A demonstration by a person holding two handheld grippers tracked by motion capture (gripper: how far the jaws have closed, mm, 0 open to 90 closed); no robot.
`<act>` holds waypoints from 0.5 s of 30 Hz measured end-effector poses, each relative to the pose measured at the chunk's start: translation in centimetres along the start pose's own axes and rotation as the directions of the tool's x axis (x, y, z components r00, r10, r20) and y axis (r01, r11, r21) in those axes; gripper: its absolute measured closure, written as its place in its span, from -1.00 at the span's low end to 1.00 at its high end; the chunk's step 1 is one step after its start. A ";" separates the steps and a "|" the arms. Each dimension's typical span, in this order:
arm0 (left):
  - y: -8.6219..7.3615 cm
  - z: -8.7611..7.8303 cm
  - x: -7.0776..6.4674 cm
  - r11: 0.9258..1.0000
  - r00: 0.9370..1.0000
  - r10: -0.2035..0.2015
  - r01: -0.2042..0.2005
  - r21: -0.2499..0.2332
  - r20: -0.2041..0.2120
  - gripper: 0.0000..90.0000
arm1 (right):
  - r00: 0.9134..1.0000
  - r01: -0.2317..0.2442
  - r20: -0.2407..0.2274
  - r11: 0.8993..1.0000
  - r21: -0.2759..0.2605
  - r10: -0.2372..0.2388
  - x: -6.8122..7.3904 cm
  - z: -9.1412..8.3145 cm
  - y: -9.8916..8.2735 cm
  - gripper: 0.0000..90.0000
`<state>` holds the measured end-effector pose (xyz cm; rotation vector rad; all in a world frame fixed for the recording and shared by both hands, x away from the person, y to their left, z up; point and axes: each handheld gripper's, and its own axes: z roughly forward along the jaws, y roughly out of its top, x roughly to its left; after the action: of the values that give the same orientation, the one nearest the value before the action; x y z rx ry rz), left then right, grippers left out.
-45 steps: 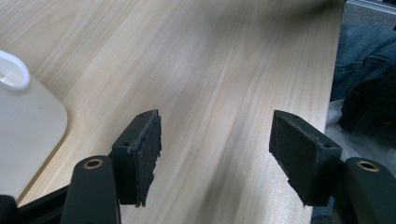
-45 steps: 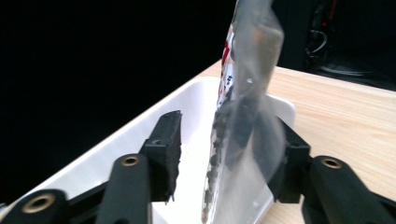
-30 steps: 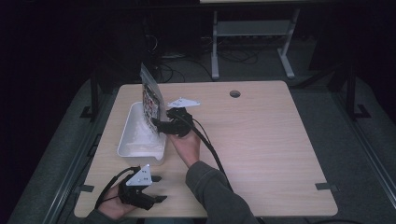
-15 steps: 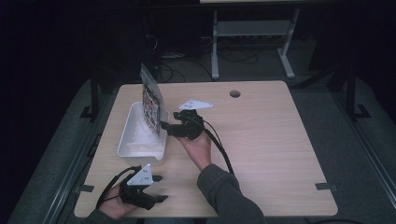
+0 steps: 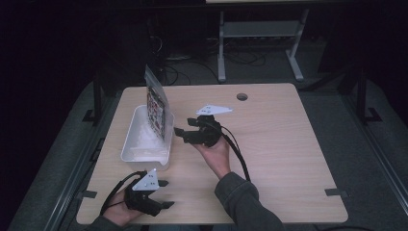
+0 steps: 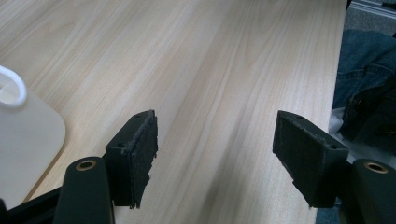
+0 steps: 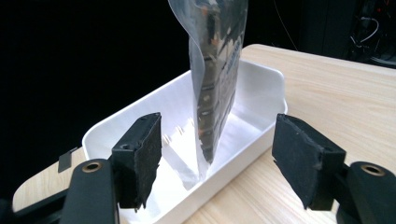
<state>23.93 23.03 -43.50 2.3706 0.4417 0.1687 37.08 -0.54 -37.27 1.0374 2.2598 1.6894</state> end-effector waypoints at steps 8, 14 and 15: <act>0.2 0.2 -0.1 1.000 1.000 -0.007 0.007 -0.007 0.005 -0.37 | 1.000 -0.005 -0.005 1.000 0.017 0.005 -0.7 -1.4 -0.6 -0.31; 0.3 0.3 -0.1 1.000 1.000 -0.010 0.010 -0.007 0.007 -0.38 | 1.000 -0.002 -0.008 1.000 0.031 0.002 -1.0 -2.5 -1.3 -0.32; 0.3 0.3 0.0 1.000 1.000 -0.009 0.009 -0.008 0.007 -0.38 | 1.000 -0.003 -0.007 0.999 0.033 0.003 -1.1 -2.8 -1.4 -0.32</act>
<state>24.05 22.62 -43.47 2.3607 0.4474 0.1583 35.99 -3.58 -37.79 1.0441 2.2990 1.6655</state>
